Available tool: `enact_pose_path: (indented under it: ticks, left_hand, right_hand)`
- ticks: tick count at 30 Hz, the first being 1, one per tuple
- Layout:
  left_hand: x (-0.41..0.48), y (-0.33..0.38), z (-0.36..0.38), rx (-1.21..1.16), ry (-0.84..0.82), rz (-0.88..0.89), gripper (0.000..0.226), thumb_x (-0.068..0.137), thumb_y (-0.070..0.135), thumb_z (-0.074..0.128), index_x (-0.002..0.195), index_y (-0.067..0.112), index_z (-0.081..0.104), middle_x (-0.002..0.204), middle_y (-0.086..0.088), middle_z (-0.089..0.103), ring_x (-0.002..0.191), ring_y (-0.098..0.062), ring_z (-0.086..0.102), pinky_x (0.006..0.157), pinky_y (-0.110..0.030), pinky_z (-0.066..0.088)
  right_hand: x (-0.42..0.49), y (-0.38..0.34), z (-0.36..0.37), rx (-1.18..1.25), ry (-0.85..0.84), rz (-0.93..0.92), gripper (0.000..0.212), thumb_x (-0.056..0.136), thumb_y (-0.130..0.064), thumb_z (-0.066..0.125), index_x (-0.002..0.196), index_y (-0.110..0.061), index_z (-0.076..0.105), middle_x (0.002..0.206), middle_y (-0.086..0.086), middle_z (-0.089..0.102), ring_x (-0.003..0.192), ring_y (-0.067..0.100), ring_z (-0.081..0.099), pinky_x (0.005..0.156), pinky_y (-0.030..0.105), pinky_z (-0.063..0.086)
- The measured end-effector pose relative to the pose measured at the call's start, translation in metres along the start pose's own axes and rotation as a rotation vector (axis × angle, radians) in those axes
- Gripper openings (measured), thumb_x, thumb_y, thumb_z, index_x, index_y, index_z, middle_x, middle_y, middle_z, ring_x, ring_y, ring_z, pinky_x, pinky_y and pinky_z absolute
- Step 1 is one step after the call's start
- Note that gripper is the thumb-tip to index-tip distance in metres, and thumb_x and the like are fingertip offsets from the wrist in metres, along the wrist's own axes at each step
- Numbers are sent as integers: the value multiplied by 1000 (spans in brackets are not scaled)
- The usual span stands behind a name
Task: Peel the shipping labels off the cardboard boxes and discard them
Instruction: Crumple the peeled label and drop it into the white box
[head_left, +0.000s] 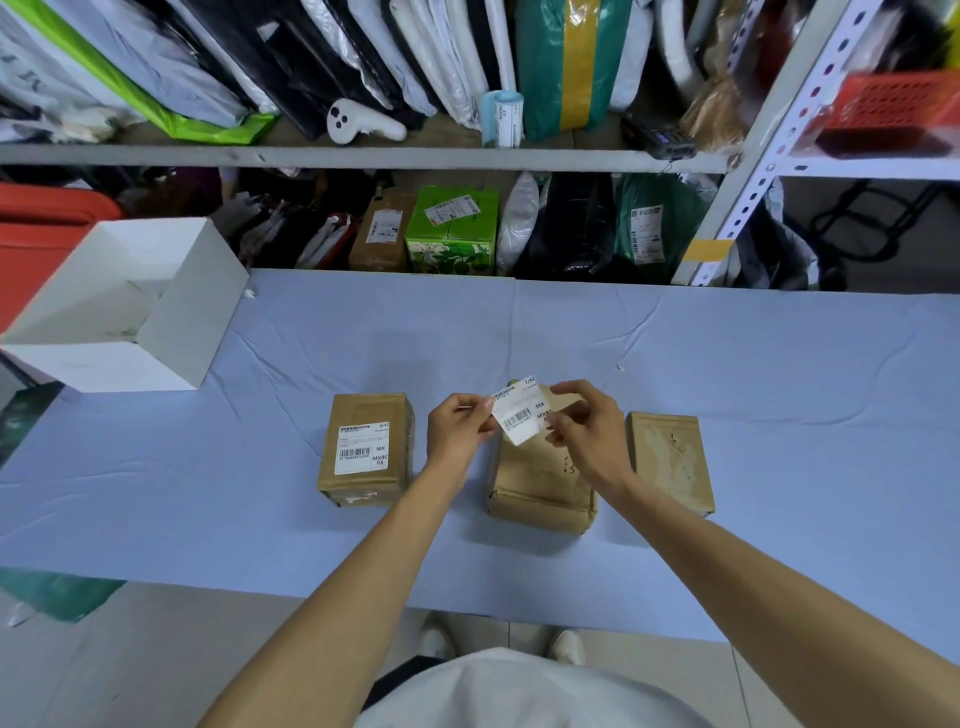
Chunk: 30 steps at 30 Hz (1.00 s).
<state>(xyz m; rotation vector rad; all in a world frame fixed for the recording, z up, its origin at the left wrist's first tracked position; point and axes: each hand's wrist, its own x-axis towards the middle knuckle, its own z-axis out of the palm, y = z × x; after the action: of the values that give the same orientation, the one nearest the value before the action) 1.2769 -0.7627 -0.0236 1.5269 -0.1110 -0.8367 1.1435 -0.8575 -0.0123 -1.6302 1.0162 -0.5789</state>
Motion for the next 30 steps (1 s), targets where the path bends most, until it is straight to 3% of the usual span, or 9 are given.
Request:
enact_pose_path:
  ticks: [2, 5, 8, 10, 13, 15, 20, 25, 30]
  left_hand:
    - [-1, -3, 1, -7, -2, 11, 12, 91, 5, 61, 81, 8, 56, 87, -19, 66, 70, -21, 66, 78, -37, 58]
    - [-2, -2, 2, -28, -19, 10, 14, 93, 3, 57, 81, 9, 52, 87, -17, 67, 73, -22, 69, 70, -30, 60]
    - [-3, 0, 4, -68, -34, -35, 11, 93, 1, 57, 83, 7, 54, 88, -18, 67, 73, -21, 69, 60, -23, 59]
    - [-3, 1, 4, -106, -38, -63, 7, 91, 0, 59, 85, 4, 57, 93, -23, 65, 73, -23, 68, 60, -22, 59]
    - [-6, 2, 5, -159, -91, -82, 10, 90, -1, 60, 100, 3, 58, 90, -19, 66, 73, -20, 69, 62, -22, 59]
    - [-7, 3, 10, -126, -148, -68, 14, 92, 1, 58, 106, 2, 61, 89, -15, 67, 76, -18, 67, 65, -21, 59]
    - [-10, 2, 18, 52, -151, 8, 5, 91, 10, 63, 91, 6, 66, 91, -9, 67, 82, -18, 67, 70, -19, 57]
    - [-13, 3, 16, 144, -144, 88, 8, 88, 6, 65, 81, 11, 66, 84, -8, 69, 81, -20, 69, 71, -25, 59]
    - [-14, 4, 13, 182, -167, 115, 8, 83, 12, 72, 75, 13, 71, 90, -14, 72, 91, -28, 70, 87, -42, 58]
  right_hand:
    - [1, -1, -2, -3, -19, 0, 25, 83, 4, 55, 98, -10, 71, 70, 13, 70, 56, 20, 67, 68, 44, 60]
    - [0, -7, -2, -23, -58, 13, 27, 82, 3, 55, 93, -11, 76, 69, 9, 72, 61, 18, 68, 72, 41, 60]
    - [-1, -10, -6, -23, -91, 57, 13, 79, -7, 70, 81, -19, 75, 70, 7, 73, 64, 22, 70, 71, 35, 57]
    - [-1, -10, -9, -14, -127, 65, 6, 75, -10, 76, 79, -14, 74, 67, 10, 72, 60, 19, 67, 68, 35, 56]
    - [-1, -10, -7, -61, -169, 17, 6, 80, -1, 69, 79, -2, 74, 59, 9, 66, 52, 10, 60, 60, 28, 53]
    - [-2, -12, -3, -91, -163, -25, 13, 83, 2, 62, 75, -3, 71, 55, 3, 60, 49, 6, 55, 55, 20, 48]
    - [-6, -20, 6, -9, -143, -30, 11, 83, 6, 58, 75, 6, 65, 65, 9, 63, 54, 8, 63, 50, 14, 47]
    - [-9, -24, 9, 141, -19, 26, 6, 75, 7, 70, 81, 6, 69, 64, 17, 67, 54, 20, 68, 54, 27, 57]
    - [-10, -22, 12, 205, 11, 39, 10, 75, 9, 68, 81, 3, 74, 72, 17, 71, 64, 24, 71, 58, 31, 59]
